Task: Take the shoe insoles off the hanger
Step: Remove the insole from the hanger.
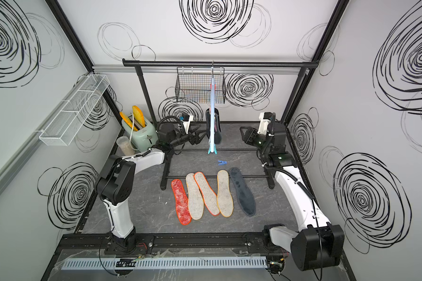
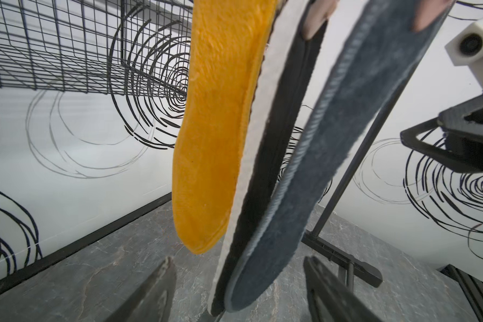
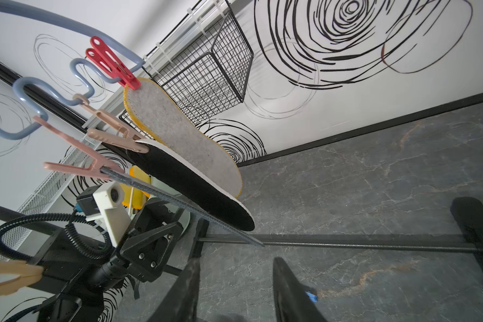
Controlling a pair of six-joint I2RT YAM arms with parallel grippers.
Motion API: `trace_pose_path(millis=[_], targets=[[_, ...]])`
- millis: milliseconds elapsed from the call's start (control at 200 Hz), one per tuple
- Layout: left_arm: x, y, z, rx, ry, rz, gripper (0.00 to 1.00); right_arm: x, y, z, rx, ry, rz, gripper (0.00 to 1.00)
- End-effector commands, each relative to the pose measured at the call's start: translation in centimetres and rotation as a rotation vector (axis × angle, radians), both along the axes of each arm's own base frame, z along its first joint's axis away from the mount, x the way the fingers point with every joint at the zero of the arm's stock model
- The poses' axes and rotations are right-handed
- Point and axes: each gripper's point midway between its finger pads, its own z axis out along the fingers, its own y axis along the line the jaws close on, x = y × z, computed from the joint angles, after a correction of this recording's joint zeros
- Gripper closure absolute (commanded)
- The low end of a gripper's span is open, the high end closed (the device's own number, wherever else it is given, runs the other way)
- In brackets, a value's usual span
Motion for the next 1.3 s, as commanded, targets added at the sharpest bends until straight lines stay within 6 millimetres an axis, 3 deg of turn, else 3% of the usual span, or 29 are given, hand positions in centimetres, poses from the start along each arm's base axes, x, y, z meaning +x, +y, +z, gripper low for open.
trace_pose_path(millis=[0,155,310,430,590,1090,1291], targets=[[-0.5,-1.2,2.1,-0.017,-0.13,-0.088,0.25,-0.1,0.6,1.7,0.0,-0.041,0.022,0.55],[-2.8,-2.7,2.4,-0.007,-0.151,-0.18,0.29,-0.3,0.5,1.4,-0.013,-0.046,0.01,0.55],[-4.0,-2.8,1.5,0.02,-0.152,-0.162,0.32,-0.6,0.5,1.5,-0.019,-0.054,0.004,0.55],[-3.9,-2.0,1.5,0.009,-0.156,-0.143,0.33,-0.6,0.5,1.2,-0.023,-0.048,0.005,0.55],[-3.3,-2.5,1.8,0.001,-0.158,-0.179,0.33,-0.6,0.7,1.1,-0.026,-0.048,0.007,0.54],[-2.7,-5.6,1.2,-0.003,-0.148,-0.246,0.33,-0.6,0.8,0.7,-0.028,-0.043,0.009,0.54],[-0.4,-3.5,0.7,-0.024,-0.125,-0.135,0.31,-0.6,0.9,0.5,-0.031,-0.039,0.009,0.54]])
